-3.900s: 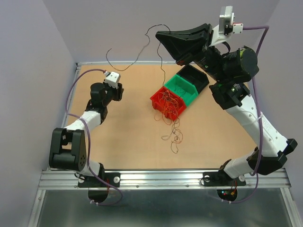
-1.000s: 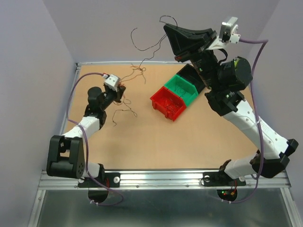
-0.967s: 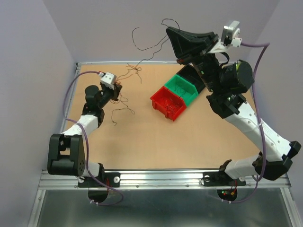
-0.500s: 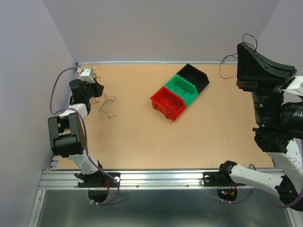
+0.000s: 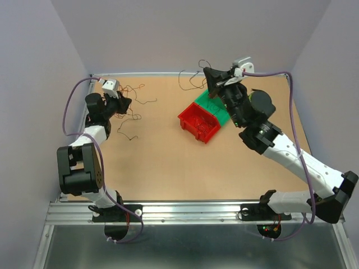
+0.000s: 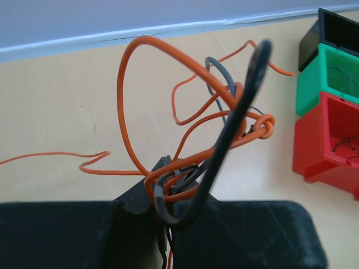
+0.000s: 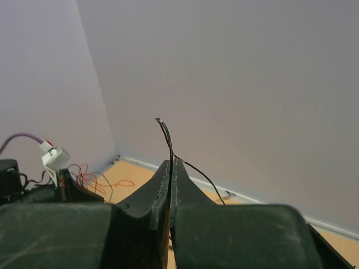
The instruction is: Untangle the cables
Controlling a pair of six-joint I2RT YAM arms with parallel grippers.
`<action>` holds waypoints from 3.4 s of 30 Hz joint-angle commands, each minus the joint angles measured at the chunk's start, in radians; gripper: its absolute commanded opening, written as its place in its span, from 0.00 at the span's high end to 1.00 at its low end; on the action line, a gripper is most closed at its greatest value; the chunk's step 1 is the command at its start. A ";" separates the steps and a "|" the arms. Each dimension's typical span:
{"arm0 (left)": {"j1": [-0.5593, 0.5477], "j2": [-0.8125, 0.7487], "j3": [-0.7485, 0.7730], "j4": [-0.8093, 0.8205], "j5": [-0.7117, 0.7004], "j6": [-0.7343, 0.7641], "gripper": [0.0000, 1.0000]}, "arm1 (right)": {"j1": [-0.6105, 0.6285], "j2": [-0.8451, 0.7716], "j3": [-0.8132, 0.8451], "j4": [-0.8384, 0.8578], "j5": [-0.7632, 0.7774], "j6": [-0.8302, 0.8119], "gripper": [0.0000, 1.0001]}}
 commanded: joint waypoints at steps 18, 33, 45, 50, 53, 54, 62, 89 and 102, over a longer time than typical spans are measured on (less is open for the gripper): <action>-0.117 -0.190 -0.089 0.042 0.051 0.145 1.00 | -0.058 0.210 -0.081 0.072 0.018 0.091 0.99; -0.174 -0.236 -0.115 0.033 0.006 0.195 1.00 | -0.063 0.238 -0.216 0.016 -0.054 0.143 0.99; -0.189 -0.250 -0.119 0.024 -0.003 0.210 1.00 | -0.090 0.280 -0.278 -0.015 -0.037 0.161 0.99; -0.190 -0.254 -0.121 0.022 -0.009 0.216 1.00 | -0.151 0.324 -0.285 -0.026 -0.097 0.186 0.99; -0.193 -0.251 -0.119 0.022 -0.011 0.216 1.00 | -0.210 0.339 -0.291 -0.032 -0.132 0.212 0.99; -0.193 -0.251 -0.119 0.021 -0.009 0.218 1.00 | -0.225 0.349 -0.294 -0.034 -0.147 0.225 0.99; -0.198 -0.251 -0.118 0.018 -0.015 0.219 1.00 | -0.291 0.378 -0.316 -0.052 -0.204 0.227 1.00; -0.243 -0.277 -0.118 -0.027 0.026 0.267 1.00 | -0.288 0.645 -0.043 -0.340 -0.384 0.175 0.73; -0.264 -0.282 -0.104 -0.086 0.182 0.314 1.00 | -0.270 0.441 -0.116 -0.301 -0.417 0.190 0.41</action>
